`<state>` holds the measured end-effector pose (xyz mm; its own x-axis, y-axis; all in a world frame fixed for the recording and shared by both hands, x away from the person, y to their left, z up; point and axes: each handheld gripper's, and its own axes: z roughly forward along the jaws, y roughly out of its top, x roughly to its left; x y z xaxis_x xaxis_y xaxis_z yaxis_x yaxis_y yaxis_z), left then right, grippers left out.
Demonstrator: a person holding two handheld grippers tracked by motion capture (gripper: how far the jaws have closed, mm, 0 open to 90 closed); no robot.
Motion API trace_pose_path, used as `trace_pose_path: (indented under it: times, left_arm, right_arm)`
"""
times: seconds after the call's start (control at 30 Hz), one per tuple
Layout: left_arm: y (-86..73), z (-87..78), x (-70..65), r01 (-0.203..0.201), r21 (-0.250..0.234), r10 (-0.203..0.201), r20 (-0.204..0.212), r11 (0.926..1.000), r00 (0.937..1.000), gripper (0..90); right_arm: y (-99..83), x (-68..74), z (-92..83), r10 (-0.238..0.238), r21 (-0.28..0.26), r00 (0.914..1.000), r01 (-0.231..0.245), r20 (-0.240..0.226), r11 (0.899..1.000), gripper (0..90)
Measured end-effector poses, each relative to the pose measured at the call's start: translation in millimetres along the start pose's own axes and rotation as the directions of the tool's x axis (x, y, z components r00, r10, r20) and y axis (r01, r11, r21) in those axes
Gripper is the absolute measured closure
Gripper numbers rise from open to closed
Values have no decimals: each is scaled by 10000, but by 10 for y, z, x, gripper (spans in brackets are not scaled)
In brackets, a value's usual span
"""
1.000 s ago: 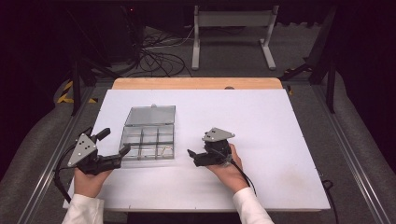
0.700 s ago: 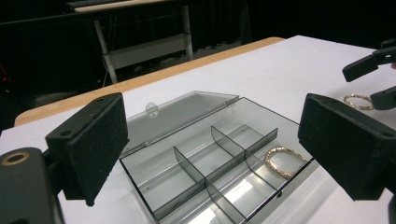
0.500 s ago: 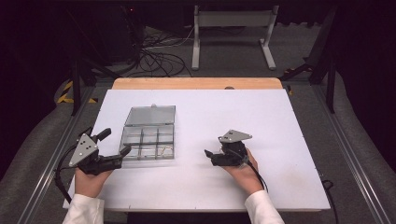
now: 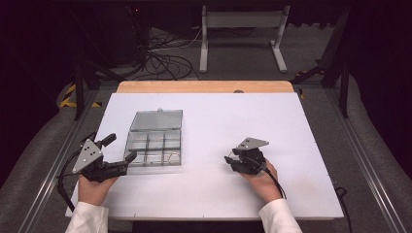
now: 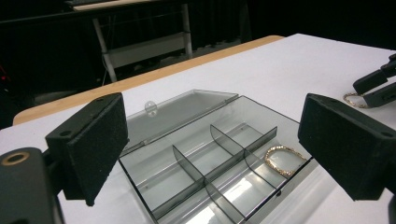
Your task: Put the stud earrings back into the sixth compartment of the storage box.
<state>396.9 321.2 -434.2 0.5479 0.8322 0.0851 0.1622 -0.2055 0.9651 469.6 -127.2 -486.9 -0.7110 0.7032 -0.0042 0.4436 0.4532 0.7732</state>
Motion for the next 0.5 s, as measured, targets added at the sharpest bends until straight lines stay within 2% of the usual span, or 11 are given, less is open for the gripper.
trace_pose_path:
  times: [0.2,0.5]
  left_arm:
    - [-1,-4,1,60,-16,-60,2,10000,10000,91]
    - [0,-4,-2,1,-5,-1,-10,10000,10000,91]
  right_arm:
    - [-33,9,32,-93,464,10000,92,15,9989,668]
    - [-47,19,28,-13,475,9999,8,111,9989,762]
